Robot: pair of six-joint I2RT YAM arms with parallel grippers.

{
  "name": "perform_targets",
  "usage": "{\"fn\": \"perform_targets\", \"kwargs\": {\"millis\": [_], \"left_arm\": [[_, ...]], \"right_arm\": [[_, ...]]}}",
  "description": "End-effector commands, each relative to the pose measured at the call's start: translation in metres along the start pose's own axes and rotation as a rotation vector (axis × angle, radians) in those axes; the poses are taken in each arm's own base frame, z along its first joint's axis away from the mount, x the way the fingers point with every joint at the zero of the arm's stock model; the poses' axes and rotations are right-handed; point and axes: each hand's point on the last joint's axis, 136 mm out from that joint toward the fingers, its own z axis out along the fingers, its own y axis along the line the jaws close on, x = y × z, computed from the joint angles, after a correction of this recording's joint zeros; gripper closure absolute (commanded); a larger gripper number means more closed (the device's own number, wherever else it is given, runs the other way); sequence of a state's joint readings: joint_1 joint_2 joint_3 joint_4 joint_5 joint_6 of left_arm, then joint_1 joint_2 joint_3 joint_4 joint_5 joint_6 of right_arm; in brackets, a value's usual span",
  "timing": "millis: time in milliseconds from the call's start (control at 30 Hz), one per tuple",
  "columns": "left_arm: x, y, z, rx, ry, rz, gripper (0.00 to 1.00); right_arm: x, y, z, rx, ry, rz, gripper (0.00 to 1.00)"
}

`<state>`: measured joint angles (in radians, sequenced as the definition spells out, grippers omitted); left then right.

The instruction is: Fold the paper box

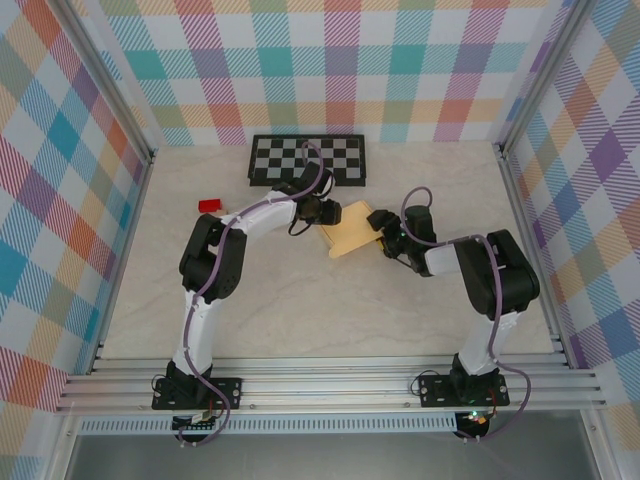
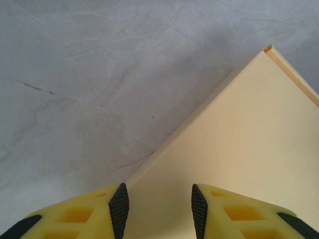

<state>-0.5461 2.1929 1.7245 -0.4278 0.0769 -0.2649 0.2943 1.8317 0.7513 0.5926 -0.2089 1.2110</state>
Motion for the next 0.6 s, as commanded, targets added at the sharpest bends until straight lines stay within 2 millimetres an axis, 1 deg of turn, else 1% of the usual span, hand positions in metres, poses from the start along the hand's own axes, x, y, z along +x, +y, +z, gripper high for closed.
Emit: {"fn": "perform_targets", "kwargs": {"millis": [0,100,167,200,267,300,367,433,533,567], "left_arm": [[0.063,0.039,0.026,-0.114,0.225,-0.033,0.57],[0.062,0.039,0.027,-0.109,0.226,-0.035,0.57],[0.061,0.038,0.027,-0.102,0.227,-0.036,0.58],[0.061,0.037,0.028,-0.098,0.227,-0.037,0.57],[0.060,0.034,0.027,-0.088,0.228,-0.040,0.57],[0.059,0.033,0.027,-0.083,0.229,-0.041,0.57],[0.059,0.032,0.026,-0.076,0.230,-0.043,0.57],[0.056,0.030,0.024,-0.073,0.225,-0.043,0.58],[0.054,0.027,0.021,-0.059,0.224,-0.044,0.58],[0.053,0.025,0.020,-0.053,0.224,-0.044,0.58]], "right_arm": [[-0.007,-0.035,-0.010,0.202,-0.050,-0.007,0.27],[-0.007,-0.031,-0.002,0.179,-0.031,-0.019,0.27],[-0.005,-0.021,0.009,0.114,-0.004,-0.034,0.27],[-0.004,-0.013,0.016,0.071,0.015,-0.041,0.27],[-0.001,0.010,0.028,-0.039,0.058,-0.070,0.28],[0.000,0.025,0.031,-0.096,0.063,-0.083,0.28],[0.001,0.045,0.031,-0.156,0.064,-0.109,0.28],[0.004,0.064,0.026,-0.179,0.059,-0.139,0.28],[0.007,0.083,0.017,-0.192,0.053,-0.158,0.27],[0.010,0.081,0.016,-0.173,0.061,-0.147,0.27]]}}
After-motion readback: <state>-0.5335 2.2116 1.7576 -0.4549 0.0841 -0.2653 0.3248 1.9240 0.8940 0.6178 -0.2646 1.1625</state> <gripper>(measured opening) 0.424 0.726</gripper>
